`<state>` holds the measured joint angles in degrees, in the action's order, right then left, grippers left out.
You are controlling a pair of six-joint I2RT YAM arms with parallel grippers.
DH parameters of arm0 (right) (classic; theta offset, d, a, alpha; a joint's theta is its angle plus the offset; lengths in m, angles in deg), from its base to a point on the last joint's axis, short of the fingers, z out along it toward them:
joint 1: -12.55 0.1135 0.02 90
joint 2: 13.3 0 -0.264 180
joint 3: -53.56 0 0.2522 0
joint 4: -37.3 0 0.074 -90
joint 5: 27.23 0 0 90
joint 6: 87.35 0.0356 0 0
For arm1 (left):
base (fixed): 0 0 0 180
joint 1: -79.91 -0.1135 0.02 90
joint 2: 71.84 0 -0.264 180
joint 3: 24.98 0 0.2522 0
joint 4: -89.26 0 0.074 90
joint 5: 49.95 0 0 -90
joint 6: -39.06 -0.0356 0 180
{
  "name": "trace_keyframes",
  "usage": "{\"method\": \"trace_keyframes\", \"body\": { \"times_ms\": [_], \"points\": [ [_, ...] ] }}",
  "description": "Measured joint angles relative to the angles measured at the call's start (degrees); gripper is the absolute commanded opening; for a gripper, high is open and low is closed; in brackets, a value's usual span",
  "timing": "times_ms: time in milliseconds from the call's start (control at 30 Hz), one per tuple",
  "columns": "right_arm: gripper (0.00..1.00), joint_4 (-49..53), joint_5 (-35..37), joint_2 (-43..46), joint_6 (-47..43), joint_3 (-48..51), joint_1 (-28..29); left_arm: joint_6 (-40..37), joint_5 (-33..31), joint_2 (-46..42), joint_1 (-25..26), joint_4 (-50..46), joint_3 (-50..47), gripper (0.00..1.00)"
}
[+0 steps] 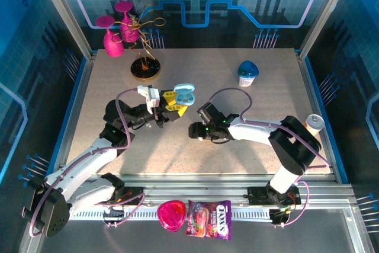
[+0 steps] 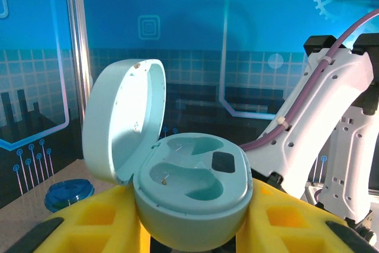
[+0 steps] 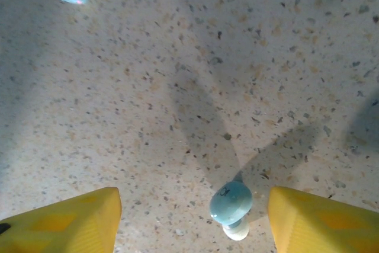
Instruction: Insert wireless bluetooth earbuds into charging case
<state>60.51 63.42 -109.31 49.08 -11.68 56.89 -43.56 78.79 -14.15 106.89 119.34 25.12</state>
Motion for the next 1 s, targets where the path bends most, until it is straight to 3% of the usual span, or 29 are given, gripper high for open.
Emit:
{"method": "trace_keyframes", "body": {
  "times_ms": [333,600,1000],
  "points": [
    [0.6,0.42,-2.19,-3.48,-0.87,-3.1,0.35,-0.02,-0.02,-0.33,0.0,-0.02,0.0,0.31],
    [0.61,1.86,-2.54,-4.7,-3.13,-5.4,0.83,-0.26,-0.24,-0.44,0.0,-0.02,-0.2,0.31],
    [0.6,19.15,9.25,-4.76,-17.9,-15.63,3.43,-0.28,-1.31,-2.32,0.0,-0.2,-0.2,0.31]
  ]
}}
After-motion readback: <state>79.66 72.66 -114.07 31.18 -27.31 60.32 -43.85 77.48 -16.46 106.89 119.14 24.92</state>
